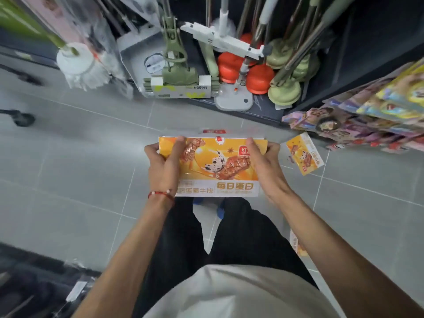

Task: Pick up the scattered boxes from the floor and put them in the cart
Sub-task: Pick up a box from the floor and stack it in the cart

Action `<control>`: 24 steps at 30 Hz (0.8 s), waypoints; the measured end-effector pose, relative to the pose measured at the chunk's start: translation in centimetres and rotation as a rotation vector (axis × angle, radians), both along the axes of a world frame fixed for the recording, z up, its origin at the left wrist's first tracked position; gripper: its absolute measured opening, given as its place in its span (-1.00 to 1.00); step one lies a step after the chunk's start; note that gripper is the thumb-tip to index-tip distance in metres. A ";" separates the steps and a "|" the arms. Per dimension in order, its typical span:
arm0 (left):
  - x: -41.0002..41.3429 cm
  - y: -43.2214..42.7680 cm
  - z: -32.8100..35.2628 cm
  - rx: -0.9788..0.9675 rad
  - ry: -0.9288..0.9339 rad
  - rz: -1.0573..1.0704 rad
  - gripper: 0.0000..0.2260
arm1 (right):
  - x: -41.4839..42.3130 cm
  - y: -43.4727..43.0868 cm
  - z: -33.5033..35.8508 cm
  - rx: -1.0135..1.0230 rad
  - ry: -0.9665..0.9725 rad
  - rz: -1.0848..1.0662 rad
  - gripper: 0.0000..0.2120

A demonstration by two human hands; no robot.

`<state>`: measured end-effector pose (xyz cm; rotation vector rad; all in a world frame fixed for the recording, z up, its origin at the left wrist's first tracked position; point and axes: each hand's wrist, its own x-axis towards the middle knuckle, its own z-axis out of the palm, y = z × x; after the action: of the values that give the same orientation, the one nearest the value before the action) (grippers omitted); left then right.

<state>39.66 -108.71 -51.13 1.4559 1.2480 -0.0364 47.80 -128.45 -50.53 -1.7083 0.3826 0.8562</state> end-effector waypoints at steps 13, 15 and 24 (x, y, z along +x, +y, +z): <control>-11.9 10.3 9.8 0.067 -0.184 0.290 -0.56 | -5.1 15.1 10.7 0.103 -0.170 0.276 -0.65; -13.7 13.0 10.8 0.095 -0.210 0.302 -0.51 | -6.5 17.9 11.7 0.137 -0.181 0.309 -0.61; -20.4 24.0 13.4 0.097 -0.273 0.455 -0.49 | -11.8 29.7 13.3 0.241 -0.196 0.407 -0.25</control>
<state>19.25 -84.67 -37.75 1.1805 1.3369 0.5180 35.96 -98.79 -37.23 -1.6473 -0.2029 0.9703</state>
